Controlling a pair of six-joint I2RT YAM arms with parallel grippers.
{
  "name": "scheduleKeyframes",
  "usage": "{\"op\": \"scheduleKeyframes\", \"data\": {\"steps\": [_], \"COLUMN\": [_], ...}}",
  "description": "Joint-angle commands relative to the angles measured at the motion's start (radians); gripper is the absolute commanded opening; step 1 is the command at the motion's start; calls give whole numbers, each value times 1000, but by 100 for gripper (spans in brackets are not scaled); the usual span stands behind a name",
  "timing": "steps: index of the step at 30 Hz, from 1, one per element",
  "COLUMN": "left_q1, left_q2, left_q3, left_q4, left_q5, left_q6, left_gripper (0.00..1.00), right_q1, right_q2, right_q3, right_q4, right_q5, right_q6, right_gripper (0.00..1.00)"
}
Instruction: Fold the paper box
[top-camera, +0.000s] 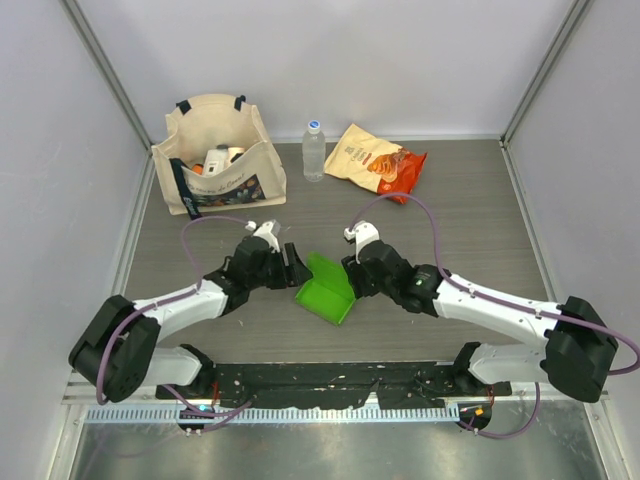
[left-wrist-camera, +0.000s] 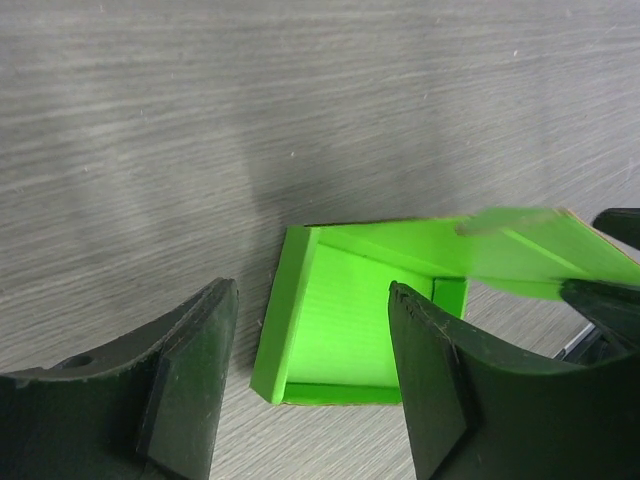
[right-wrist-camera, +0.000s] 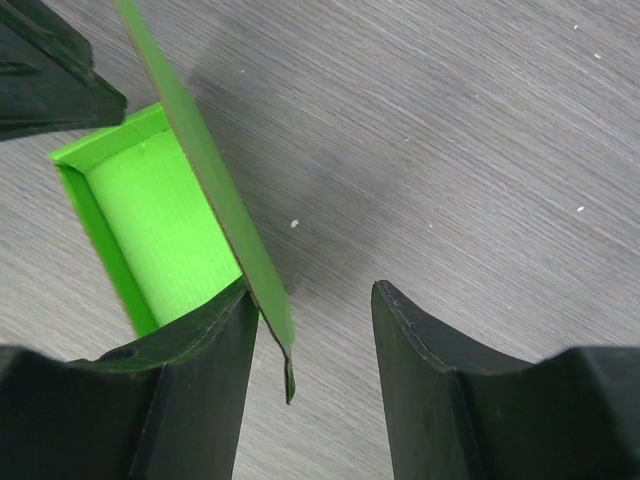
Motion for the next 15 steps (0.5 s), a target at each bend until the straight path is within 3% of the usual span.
{"op": "scheduleKeyframes", "data": {"steps": [1, 8, 15], "left_q1": [-3, -30, -127], "left_q2": [29, 35, 78], "left_q3": [-49, -131, -163], "left_q4": [113, 219, 334], "left_q5": [58, 77, 51], "left_q6": [-28, -108, -192], "left_gripper": [64, 61, 59], "right_q1": [15, 44, 47], "right_q2": [-64, -55, 50], "right_q3": [-36, -104, -76], "right_q4": [34, 179, 330], "right_q5": [12, 10, 117], "right_q6": [71, 69, -25], "right_gripper": [54, 54, 52]}}
